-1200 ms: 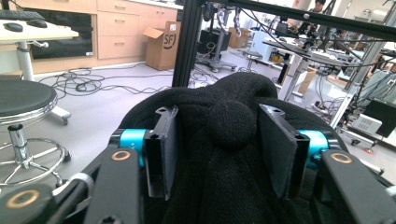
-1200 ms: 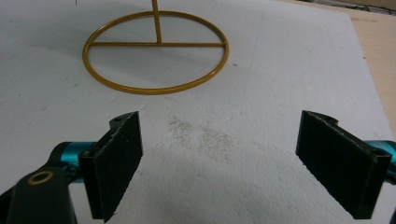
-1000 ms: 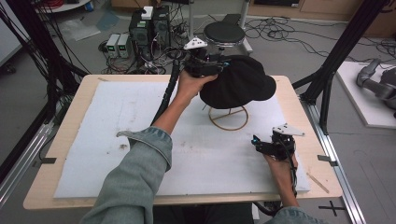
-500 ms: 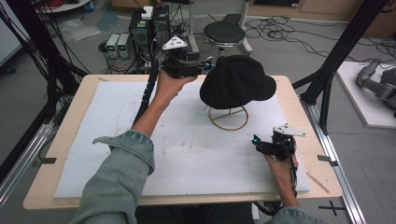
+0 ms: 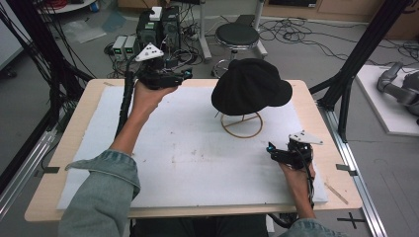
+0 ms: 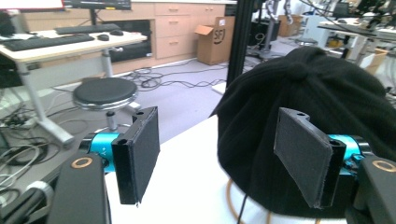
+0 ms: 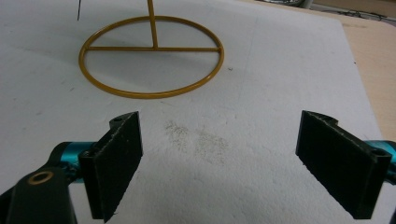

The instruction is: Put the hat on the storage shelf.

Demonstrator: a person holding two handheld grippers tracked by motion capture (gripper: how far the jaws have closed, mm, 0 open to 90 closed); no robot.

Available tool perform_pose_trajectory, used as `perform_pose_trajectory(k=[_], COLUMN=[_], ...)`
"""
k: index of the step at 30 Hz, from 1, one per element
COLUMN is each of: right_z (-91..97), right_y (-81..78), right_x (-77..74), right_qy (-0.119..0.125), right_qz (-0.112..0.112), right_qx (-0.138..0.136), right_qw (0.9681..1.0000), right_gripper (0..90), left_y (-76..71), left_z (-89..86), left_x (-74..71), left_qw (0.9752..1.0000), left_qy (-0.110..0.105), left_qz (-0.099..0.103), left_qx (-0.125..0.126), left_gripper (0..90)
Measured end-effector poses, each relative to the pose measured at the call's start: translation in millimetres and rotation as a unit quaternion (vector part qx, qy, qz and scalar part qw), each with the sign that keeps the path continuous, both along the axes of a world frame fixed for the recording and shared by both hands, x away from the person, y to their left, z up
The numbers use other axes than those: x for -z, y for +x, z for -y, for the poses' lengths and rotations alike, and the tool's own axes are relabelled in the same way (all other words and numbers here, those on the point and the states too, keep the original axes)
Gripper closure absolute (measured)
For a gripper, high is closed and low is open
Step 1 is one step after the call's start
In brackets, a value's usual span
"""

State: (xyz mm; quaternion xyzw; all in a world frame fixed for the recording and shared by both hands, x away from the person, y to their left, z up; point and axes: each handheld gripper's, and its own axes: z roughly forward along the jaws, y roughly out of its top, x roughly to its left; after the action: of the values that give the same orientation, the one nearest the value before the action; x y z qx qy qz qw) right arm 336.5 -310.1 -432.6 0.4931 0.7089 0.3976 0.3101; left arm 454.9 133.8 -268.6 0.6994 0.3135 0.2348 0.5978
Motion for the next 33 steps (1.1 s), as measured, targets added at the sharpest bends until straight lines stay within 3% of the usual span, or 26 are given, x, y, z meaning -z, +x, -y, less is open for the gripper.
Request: perform_pose_trajectory(k=[15,24,33], right_z=[1.3,0.8,-0.9], right_y=[-1.1,-2.9,-1.7], right_x=[-0.1,-1.3,-1.6], right_qy=[-0.005,-0.006,-0.005], right_qz=[-0.001,0.002,0.003], right_qx=[0.001,0.007,0.006], right_qw=[1.0000,1.0000,1.0000], right_gripper=[14.4,14.4,14.4], left_y=[-31.6,-56.8,-78.3], left_z=[-57.9,-89.8,-115.9], left_x=[21.3,42.3,65.4], left_qw=[0.9987,0.9963,0.9933], left_qy=[0.023,0.041,0.039], left_qz=[0.006,0.008,-0.002], left_qx=[-0.045,-0.075,-0.109], left_gripper=[28.2,27.3,26.8])
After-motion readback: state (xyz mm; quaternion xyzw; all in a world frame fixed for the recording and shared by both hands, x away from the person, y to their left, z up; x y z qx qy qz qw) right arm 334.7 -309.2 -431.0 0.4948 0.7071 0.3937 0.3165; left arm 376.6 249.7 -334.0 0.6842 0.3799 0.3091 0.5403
